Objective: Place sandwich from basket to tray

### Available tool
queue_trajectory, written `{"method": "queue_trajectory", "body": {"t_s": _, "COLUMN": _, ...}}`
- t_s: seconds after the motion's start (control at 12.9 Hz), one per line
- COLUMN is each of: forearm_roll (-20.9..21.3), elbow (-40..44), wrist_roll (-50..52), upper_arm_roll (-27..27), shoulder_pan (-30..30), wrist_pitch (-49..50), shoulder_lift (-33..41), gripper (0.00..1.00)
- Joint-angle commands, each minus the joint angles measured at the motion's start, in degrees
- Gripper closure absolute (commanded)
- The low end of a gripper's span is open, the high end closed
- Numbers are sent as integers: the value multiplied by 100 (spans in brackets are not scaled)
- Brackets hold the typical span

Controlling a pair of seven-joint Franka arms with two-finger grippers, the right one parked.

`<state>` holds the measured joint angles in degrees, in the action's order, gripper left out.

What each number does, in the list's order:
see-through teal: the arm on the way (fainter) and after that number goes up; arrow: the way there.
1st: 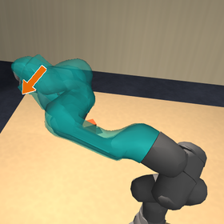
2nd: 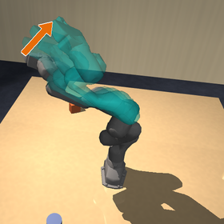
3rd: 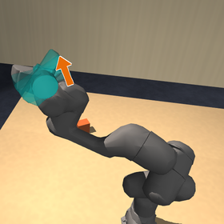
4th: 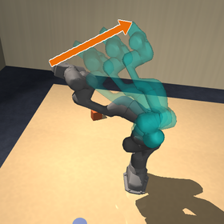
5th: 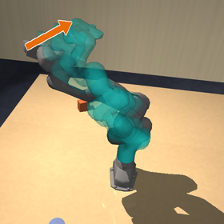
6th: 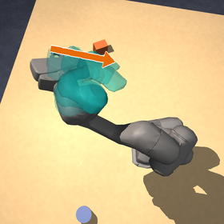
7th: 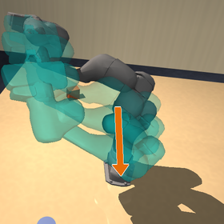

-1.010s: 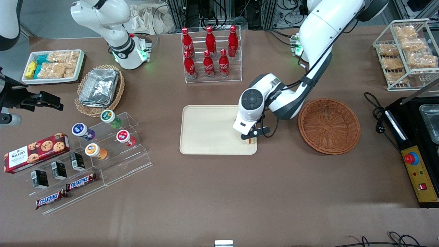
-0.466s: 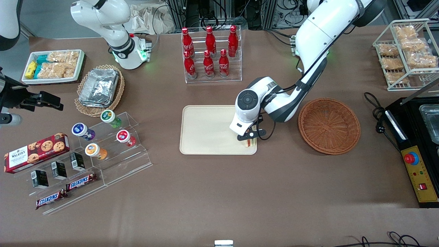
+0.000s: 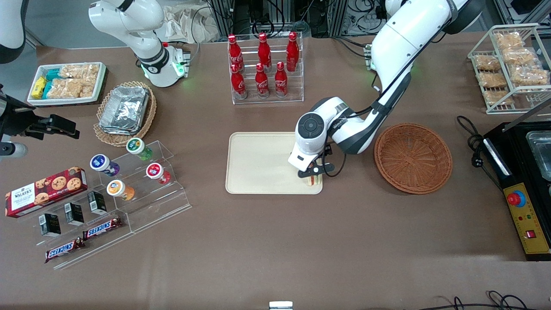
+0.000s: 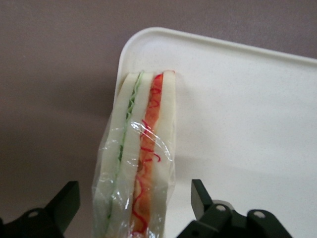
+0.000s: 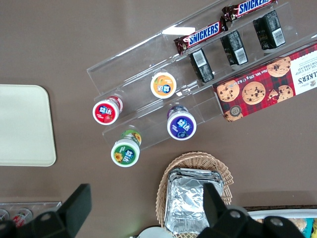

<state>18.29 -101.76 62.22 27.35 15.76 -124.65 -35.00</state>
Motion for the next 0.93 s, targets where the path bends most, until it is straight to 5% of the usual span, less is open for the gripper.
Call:
{"method": "queue_trajectory", "body": {"t_s": 0.0, "forearm_roll": -123, "elbow": 165, "wrist_roll": 80, "upper_arm_roll": -10, "shoulder_pan": -20, "wrist_pitch": 746, "shoulder_lift": 475, "gripper": 0}}
{"method": "queue_trajectory", "body": {"t_s": 0.54, "forearm_roll": -1205, "elbow": 289, "wrist_roll": -69, "upper_arm_roll": -19, "shoulder_pan": -705, "wrist_pitch": 1943, "shoulder_lift": 2486, "gripper": 0}}
{"method": "queue_trajectory", "body": {"t_s": 0.85, "forearm_roll": -1688, "elbow": 306, "wrist_roll": -2154, "upper_arm_roll": -37, "shoulder_pan": -1723, "wrist_pitch": 2812, "shoulder_lift": 3419, "gripper": 0}}
